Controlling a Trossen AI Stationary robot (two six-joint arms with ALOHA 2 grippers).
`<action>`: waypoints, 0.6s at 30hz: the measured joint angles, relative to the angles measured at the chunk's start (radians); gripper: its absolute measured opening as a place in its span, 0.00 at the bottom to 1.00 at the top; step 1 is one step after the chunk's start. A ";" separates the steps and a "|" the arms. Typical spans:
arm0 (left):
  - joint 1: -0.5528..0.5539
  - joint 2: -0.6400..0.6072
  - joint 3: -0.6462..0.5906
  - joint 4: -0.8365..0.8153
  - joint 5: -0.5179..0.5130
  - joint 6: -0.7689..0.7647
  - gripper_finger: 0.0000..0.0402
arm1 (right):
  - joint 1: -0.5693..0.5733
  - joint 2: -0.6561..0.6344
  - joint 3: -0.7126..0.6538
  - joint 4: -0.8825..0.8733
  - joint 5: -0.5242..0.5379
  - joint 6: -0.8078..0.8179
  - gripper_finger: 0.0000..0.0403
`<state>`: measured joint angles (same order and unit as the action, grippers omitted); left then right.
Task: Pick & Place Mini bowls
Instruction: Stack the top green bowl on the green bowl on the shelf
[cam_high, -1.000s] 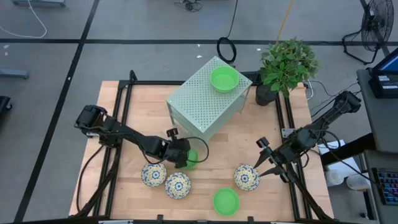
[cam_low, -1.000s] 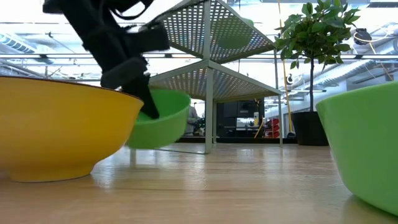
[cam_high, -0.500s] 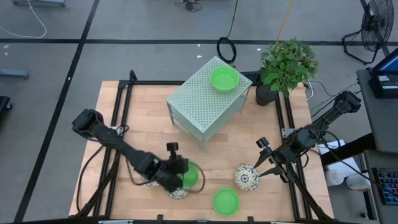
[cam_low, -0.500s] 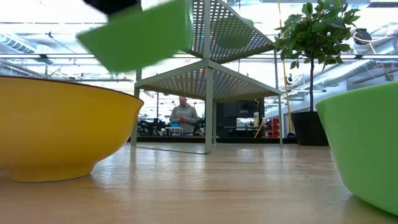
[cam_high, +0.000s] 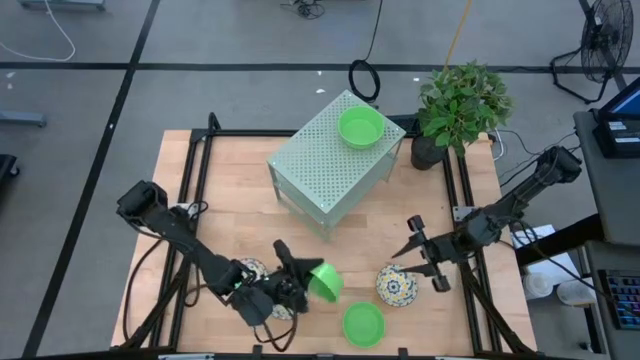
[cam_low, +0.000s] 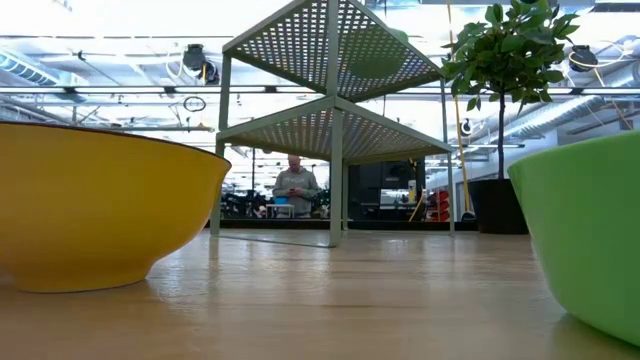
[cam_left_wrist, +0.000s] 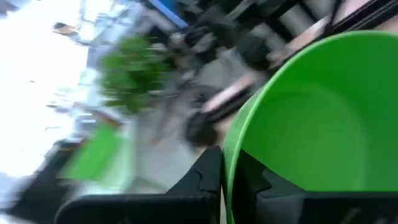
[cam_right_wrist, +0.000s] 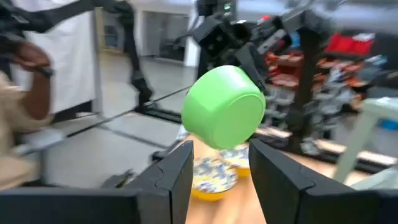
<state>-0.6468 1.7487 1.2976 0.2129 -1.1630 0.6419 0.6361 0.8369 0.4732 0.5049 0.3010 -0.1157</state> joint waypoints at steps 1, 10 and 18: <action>0.010 0.005 0.000 0.051 -0.049 0.068 0.02 | 0.000 0.018 0.000 0.028 0.022 -0.022 0.35; 0.118 0.014 0.001 0.384 -0.199 0.614 0.04 | -0.002 0.232 0.013 0.296 0.452 -0.396 0.45; 0.145 0.013 0.046 0.426 -0.116 0.690 0.04 | -0.002 0.407 0.172 0.305 0.595 -0.446 0.74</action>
<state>-0.5021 1.7618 1.3435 0.6388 -1.2787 1.3321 0.6338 1.2441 0.6451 0.8102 0.8957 -0.5621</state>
